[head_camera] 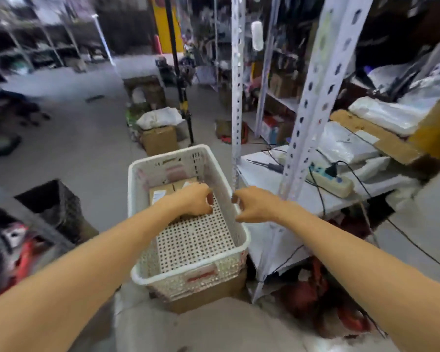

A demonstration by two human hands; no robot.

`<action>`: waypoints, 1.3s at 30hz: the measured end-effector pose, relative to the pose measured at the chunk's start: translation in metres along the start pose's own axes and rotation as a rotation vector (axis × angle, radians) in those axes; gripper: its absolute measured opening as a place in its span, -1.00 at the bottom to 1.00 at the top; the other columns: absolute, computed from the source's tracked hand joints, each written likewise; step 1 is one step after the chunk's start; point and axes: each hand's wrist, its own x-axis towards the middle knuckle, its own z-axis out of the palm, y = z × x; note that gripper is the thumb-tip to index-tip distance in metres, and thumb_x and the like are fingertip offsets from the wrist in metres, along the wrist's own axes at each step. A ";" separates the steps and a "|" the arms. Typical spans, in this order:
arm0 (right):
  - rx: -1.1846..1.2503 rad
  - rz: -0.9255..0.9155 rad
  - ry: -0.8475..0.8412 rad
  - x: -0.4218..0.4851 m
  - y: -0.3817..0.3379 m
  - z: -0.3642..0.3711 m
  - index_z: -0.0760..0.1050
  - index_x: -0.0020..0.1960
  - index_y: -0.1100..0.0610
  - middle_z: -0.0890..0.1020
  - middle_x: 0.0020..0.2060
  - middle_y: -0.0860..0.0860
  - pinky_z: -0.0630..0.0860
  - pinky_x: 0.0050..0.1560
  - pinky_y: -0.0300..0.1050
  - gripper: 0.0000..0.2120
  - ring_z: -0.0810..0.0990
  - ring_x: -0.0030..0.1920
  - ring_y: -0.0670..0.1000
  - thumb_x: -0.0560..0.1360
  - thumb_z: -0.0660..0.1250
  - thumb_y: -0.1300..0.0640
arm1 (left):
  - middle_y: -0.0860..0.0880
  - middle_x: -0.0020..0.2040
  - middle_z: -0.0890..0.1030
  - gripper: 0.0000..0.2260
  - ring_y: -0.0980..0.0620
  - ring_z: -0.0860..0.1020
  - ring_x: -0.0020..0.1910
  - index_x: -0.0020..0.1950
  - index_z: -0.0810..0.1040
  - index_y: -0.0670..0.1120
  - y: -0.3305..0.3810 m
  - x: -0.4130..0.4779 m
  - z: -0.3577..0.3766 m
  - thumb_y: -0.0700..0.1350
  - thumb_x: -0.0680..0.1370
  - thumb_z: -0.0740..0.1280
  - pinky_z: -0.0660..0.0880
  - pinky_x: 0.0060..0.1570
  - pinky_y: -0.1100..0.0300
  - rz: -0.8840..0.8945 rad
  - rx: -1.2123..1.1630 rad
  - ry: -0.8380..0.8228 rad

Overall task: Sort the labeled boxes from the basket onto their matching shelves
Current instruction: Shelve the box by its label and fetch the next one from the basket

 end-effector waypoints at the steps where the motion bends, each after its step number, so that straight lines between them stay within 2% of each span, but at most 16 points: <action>1: -0.010 -0.005 -0.010 0.018 -0.009 0.001 0.44 0.24 0.13 0.55 0.06 0.07 0.43 -0.12 -0.07 -0.57 0.47 -0.04 0.05 0.42 0.40 0.03 | -0.12 0.13 0.60 -0.73 -0.11 0.55 0.10 0.14 0.57 -0.10 -0.016 0.002 -0.002 -0.02 0.49 0.38 0.49 0.11 0.05 -0.028 -0.030 0.007; 4: -0.027 -0.008 -0.091 0.065 -0.029 0.005 0.41 0.25 0.14 0.53 0.08 0.10 0.51 -0.04 0.01 -0.57 0.47 -0.04 0.05 0.43 0.39 0.04 | -0.15 0.13 0.58 -0.71 -0.13 0.54 0.09 0.16 0.56 -0.15 -0.064 0.008 -0.001 -0.04 0.50 0.39 0.49 0.02 0.11 -0.081 -0.086 0.016; 7: -0.050 0.023 -0.137 0.103 -0.040 0.006 0.42 0.19 0.18 0.54 0.04 0.13 0.55 -0.03 0.09 -0.59 0.53 0.01 0.15 0.43 0.38 0.03 | -0.15 0.16 0.58 -0.72 -0.14 0.54 0.11 0.18 0.57 -0.11 -0.107 0.020 0.005 -0.05 0.52 0.37 0.51 0.09 0.04 -0.137 -0.110 -0.025; 10: -0.058 0.034 -0.117 0.136 -0.043 0.004 0.44 0.16 0.22 0.57 -0.02 0.16 0.57 -0.01 0.16 -0.60 0.57 -0.04 0.17 0.40 0.39 0.04 | -0.13 0.12 0.61 -0.73 -0.12 0.56 0.07 0.16 0.58 -0.10 -0.136 0.033 0.006 -0.04 0.49 0.39 0.53 0.08 0.01 -0.161 -0.140 -0.016; 16: -0.042 0.055 -0.207 0.200 -0.026 0.024 0.45 0.15 0.18 0.58 -0.05 0.10 0.60 -0.07 0.12 -0.61 0.58 -0.08 0.12 0.36 0.36 0.07 | -0.09 0.06 0.61 -0.74 -0.05 0.57 0.00 0.13 0.57 -0.12 -0.181 0.072 0.028 -0.06 0.48 0.40 0.54 -0.03 0.08 -0.238 -0.256 -0.090; 20: -0.006 0.039 -0.239 0.253 -0.003 0.040 0.46 0.18 0.20 0.58 -0.02 0.10 0.59 -0.03 0.11 -0.61 0.58 -0.05 0.12 0.38 0.36 0.11 | -0.11 0.05 0.61 -0.78 -0.08 0.57 0.01 0.09 0.57 -0.13 -0.210 0.108 0.041 -0.10 0.48 0.39 0.55 0.05 0.00 -0.330 -0.306 -0.087; 23: 0.014 0.040 -0.269 0.293 0.015 0.065 0.44 0.19 0.19 0.56 -0.01 0.07 0.59 -0.07 0.05 -0.62 0.56 -0.06 0.08 0.40 0.36 0.14 | -0.12 0.04 0.60 -0.81 -0.10 0.57 0.01 0.06 0.56 -0.12 -0.231 0.137 0.067 -0.12 0.48 0.35 0.55 0.03 -0.01 -0.393 -0.328 -0.113; 27: 0.008 0.078 -0.347 0.342 0.037 0.115 0.44 0.20 0.18 0.55 0.07 0.12 0.57 0.02 0.08 -0.62 0.55 0.02 0.11 0.41 0.36 0.12 | -0.08 0.08 0.57 -0.77 -0.07 0.55 0.02 0.13 0.53 -0.09 -0.256 0.172 0.115 -0.11 0.49 0.34 0.53 0.06 -0.01 -0.443 -0.411 -0.155; 29: -0.011 0.101 -0.375 0.362 0.046 0.146 0.44 0.22 0.16 0.50 0.14 0.13 0.53 0.02 0.00 -0.60 0.53 0.07 0.12 0.42 0.37 0.10 | -0.08 0.10 0.59 -0.73 -0.07 0.56 0.03 0.18 0.52 -0.08 -0.270 0.186 0.142 -0.08 0.49 0.33 0.54 0.06 0.00 -0.466 -0.423 -0.189; 31: 0.000 0.139 -0.368 0.383 0.055 0.180 0.39 0.30 0.16 0.43 0.21 0.14 0.46 0.00 -0.06 -0.54 0.49 0.14 0.14 0.44 0.37 0.09 | -0.08 0.12 0.60 -0.70 -0.08 0.57 0.04 0.22 0.51 -0.07 -0.288 0.202 0.168 -0.07 0.50 0.33 0.54 0.02 0.04 -0.487 -0.431 -0.205; 35: 0.115 0.235 -0.252 0.427 0.071 0.243 0.25 0.41 0.21 0.39 0.30 0.20 0.43 0.24 0.05 -0.40 0.40 0.28 0.21 0.48 0.38 0.04 | -0.08 0.14 0.59 -0.66 -0.09 0.59 -0.01 0.28 0.47 -0.06 -0.316 0.240 0.215 -0.06 0.51 0.33 0.52 -0.08 0.10 -0.507 -0.459 -0.193; 39: 0.393 0.554 -0.083 0.487 0.084 0.285 0.15 0.48 0.23 0.30 0.42 0.22 0.32 0.37 0.12 -0.22 0.27 0.42 0.23 0.44 0.43 -0.05 | -0.04 0.02 0.62 -0.69 -0.06 0.61 -0.08 0.23 0.49 -0.06 -0.324 0.264 0.262 -0.06 0.50 0.36 0.57 -0.01 0.02 -0.565 -0.642 -0.068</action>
